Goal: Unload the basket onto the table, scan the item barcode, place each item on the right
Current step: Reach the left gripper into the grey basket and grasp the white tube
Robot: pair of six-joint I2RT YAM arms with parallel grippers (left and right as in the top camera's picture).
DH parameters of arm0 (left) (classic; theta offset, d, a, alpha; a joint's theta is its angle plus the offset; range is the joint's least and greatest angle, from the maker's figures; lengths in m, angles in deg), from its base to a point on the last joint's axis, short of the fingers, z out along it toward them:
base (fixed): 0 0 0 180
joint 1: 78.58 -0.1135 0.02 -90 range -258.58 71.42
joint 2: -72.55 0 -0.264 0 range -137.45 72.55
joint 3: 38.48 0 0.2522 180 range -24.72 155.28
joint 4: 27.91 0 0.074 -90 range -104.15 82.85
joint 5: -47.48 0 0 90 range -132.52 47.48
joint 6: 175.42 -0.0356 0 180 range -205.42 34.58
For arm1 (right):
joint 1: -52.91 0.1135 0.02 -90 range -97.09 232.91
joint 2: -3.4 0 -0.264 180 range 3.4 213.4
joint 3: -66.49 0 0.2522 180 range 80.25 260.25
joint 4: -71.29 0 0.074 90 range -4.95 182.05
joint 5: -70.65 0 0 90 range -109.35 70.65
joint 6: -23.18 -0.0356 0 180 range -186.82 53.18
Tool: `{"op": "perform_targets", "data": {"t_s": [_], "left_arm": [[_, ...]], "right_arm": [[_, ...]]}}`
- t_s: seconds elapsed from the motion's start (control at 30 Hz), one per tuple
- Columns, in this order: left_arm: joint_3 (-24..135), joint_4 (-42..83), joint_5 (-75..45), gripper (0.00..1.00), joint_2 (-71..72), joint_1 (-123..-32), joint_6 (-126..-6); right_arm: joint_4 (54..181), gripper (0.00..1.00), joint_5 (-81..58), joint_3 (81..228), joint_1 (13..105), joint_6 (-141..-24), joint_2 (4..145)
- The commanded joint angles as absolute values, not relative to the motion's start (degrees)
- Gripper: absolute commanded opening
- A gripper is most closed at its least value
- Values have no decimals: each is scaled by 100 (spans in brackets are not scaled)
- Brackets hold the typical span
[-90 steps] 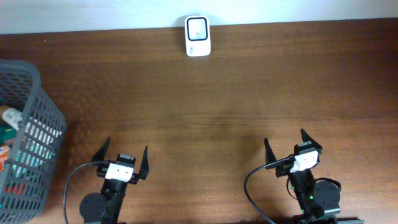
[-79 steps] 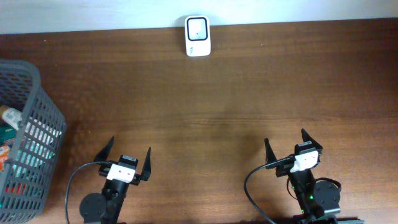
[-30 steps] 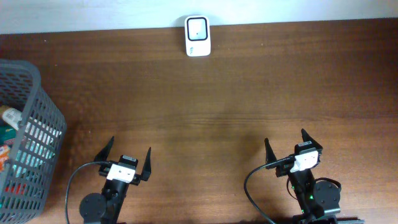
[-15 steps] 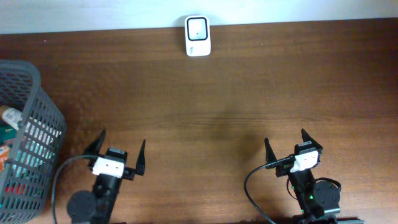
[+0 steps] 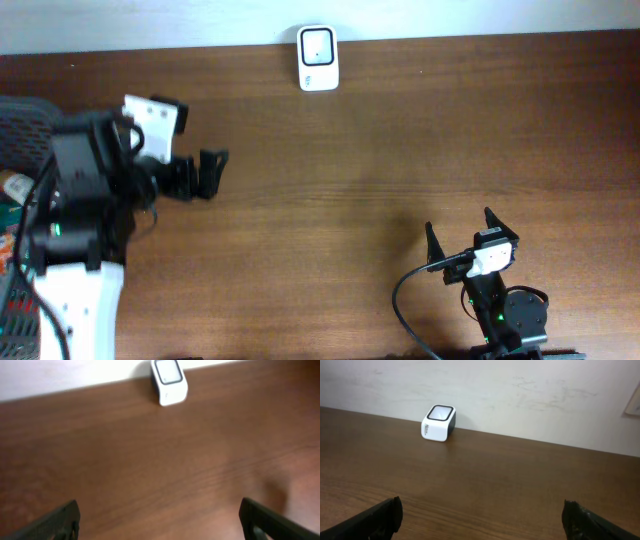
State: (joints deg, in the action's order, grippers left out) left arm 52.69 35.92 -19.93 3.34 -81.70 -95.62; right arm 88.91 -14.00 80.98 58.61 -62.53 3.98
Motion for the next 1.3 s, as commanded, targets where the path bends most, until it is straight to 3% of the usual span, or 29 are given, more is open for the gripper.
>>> {"op": "perform_targets", "data": {"t_s": [0.0,0.1,0.27,0.43,0.63,0.73,0.8,1.03,1.27], "left_arm": [[5752,3740,-892,99,-383,-8172,-9533],[5754,3347,-590,99,-656,-8176,-9527],[6397,2921,-2245,95,-695,-8740,-7892],[7608,3174,-2997,92,-693,-10023,-7107],[7636,4000,-3383,86,-1019,-11706,-6611],[7621,4405,-3401,84,-1522,-12128,-6613],[7527,4514,-3477,77,-1823,-12292,-6591],[6425,3736,-3508,77,-2357,-12565,-6596],[5015,2217,-3488,87,-2536,-12574,-7013]], "right_arm": [[8911,98,-1448,8057,5893,-6274,359],[8911,98,-1448,8057,5893,-6274,359],[8911,98,-1448,8057,5893,-6274,359],[8911,98,-1448,8057,5893,-6274,359],[8913,98,-1448,8057,5893,-6274,359],[8911,98,-1448,8057,5893,-6274,359],[8911,98,-1448,8057,5893,-6274,359],[8911,98,-1448,8057,5893,-6274,359],[8911,98,-1448,8057,5893,-6274,359]]}}
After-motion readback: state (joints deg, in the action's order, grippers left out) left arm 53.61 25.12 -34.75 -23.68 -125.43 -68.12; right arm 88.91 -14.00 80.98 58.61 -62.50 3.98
